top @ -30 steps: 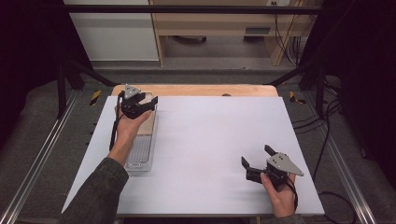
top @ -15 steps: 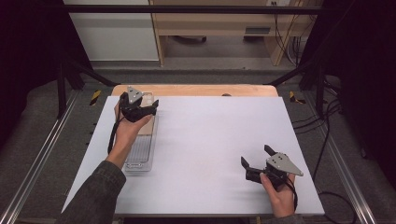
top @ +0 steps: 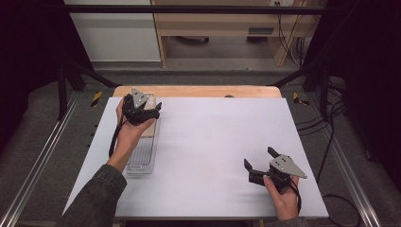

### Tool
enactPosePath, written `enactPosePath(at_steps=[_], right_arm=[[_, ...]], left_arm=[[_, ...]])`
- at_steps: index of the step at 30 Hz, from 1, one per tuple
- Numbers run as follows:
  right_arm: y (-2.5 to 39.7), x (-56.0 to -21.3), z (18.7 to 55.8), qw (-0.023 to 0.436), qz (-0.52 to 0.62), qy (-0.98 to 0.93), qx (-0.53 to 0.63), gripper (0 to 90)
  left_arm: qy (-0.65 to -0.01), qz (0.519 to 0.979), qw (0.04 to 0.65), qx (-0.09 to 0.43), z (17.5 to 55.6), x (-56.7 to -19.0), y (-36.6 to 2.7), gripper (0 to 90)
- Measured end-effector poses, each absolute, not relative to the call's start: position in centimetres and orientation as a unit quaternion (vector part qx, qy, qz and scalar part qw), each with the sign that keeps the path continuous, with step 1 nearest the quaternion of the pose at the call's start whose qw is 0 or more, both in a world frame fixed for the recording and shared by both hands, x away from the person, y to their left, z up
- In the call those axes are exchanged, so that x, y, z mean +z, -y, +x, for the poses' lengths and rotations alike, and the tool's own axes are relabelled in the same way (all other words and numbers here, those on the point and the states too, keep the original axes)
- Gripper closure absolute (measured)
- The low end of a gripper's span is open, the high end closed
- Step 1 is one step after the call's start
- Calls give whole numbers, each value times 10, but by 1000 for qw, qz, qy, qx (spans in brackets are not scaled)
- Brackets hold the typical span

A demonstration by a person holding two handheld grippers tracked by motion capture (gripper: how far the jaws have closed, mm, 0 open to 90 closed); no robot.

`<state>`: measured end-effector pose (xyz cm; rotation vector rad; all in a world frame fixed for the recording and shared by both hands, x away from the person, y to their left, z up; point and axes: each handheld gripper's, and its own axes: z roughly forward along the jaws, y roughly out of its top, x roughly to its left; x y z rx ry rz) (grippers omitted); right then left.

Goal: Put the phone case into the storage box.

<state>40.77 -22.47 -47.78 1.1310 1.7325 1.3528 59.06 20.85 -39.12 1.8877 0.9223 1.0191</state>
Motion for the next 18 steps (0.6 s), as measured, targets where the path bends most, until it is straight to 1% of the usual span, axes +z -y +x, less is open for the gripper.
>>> enactPosePath(at_steps=[11,15,18], right_arm=[[223,-477,408,330,429,-665,515,38],[221,-477,408,332,427,-667,513,37],[220,-478,408,332,426,-668,512,37]], left_arm=[[-349,747,374,425,583,-391,-203,93],[-347,749,373,424,578,-391,-201,77],[-329,754,363,438,576,-390,-201,76]])
